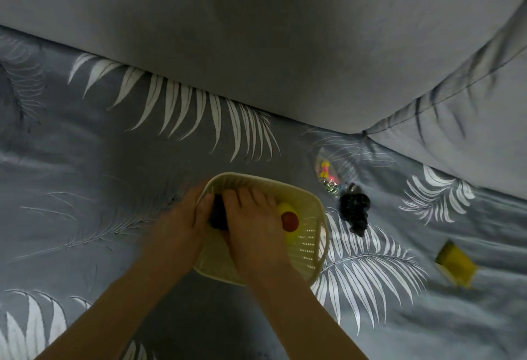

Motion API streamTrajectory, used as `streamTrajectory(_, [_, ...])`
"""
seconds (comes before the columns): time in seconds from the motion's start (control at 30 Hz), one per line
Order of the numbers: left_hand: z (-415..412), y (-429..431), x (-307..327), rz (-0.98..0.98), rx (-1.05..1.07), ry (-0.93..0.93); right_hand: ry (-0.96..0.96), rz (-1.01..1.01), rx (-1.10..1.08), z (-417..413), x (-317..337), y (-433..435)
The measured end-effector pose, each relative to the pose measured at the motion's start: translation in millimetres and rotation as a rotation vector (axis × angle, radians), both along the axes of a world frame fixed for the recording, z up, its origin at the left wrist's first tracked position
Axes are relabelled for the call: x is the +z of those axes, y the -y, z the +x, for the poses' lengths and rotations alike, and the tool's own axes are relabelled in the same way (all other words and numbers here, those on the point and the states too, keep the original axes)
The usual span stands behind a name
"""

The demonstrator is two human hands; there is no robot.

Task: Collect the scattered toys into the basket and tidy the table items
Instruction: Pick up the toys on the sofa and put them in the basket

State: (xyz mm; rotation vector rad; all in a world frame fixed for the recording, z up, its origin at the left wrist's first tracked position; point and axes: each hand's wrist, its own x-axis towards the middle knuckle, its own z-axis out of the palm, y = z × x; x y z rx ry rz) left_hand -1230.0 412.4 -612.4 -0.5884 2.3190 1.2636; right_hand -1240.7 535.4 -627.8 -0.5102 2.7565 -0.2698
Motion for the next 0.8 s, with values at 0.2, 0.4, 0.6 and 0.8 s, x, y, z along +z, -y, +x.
streamTrajectory(0.2, [-0.3, -18.1, -3.4, -0.039, -0.046, 0.008, -0.161, -0.332, -0.224, -4.5, 38.4, -55.9])
streamTrajectory(0.4, [-4.4, -25.8, -8.9, -0.016, -0.025, -0.001, -0.121, -0.274, -0.427, -56.9, 3.0, -145.1])
streamTrajectory(0.6, [-3.7, -31.3, -13.7, -0.032, 0.022, -0.006, 0.095, -0.129, -0.36, -75.7, -66.9, -167.2])
streamTrajectory(0.8, [-2.7, -32.4, -15.3, -0.04, -0.011, -0.048, -0.128, -0.254, -0.417, -77.9, -36.2, -163.1])
